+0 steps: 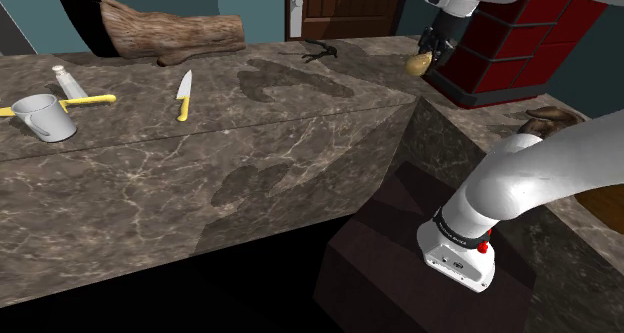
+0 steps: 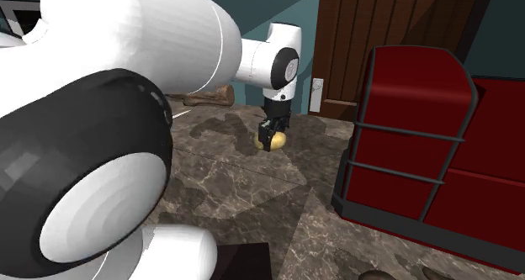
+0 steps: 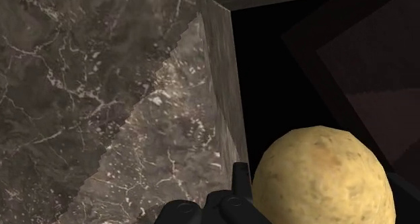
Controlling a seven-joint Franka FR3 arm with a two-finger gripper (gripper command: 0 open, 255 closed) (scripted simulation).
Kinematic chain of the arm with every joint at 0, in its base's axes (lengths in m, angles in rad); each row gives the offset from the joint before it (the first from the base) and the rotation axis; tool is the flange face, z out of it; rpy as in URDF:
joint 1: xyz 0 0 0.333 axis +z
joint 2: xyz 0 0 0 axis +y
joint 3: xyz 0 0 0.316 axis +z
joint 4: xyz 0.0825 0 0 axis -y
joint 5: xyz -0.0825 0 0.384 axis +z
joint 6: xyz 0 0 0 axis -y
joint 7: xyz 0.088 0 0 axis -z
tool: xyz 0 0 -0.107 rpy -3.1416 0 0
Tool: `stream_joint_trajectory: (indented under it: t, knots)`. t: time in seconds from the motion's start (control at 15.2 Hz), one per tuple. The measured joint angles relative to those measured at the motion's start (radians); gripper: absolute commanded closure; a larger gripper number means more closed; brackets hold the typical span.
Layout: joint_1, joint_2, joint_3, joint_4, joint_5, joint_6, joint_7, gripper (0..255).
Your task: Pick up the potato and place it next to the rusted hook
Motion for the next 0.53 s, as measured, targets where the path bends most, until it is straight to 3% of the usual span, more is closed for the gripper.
stream_joint_trajectory:
  t: [0.53]
  knots:
    - [-0.146,-0.258,-0.019,-0.145,-0.116,-0.105,-0.079,255]
